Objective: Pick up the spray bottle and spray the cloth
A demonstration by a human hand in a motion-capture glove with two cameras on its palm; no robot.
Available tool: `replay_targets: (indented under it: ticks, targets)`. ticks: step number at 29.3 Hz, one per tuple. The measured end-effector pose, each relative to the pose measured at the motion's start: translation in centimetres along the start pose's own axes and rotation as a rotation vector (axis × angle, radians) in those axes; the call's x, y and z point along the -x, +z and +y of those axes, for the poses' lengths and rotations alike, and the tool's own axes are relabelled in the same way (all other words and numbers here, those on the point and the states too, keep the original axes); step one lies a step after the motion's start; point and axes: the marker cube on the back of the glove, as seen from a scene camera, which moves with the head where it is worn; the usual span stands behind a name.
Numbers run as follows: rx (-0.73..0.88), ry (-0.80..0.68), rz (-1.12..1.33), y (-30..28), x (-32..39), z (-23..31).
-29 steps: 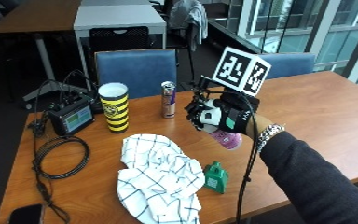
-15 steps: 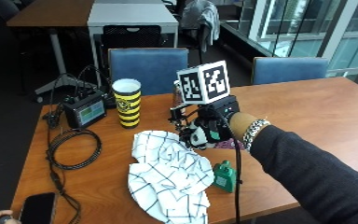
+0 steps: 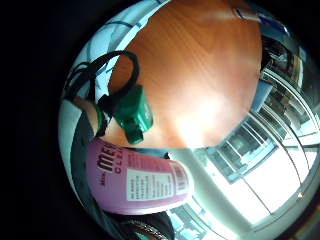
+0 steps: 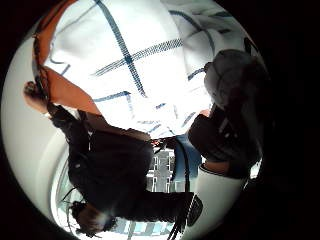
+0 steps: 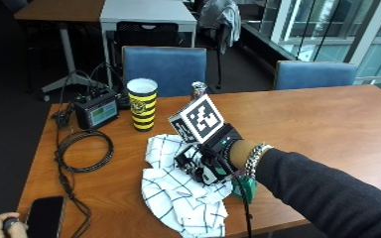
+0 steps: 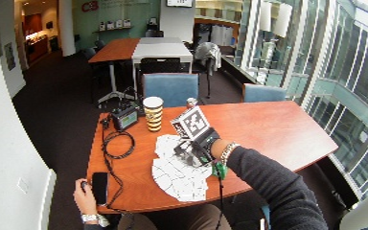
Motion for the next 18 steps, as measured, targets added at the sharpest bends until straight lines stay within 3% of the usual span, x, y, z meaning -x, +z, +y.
replay_targets:
  ticks: [10, 18]
  targets:
    - [0.039, 0.015, 0.052, 0.1, -0.1, 0.0]
    - [-0.085, -0.057, -0.085, -3.2, 0.1, 1.2]
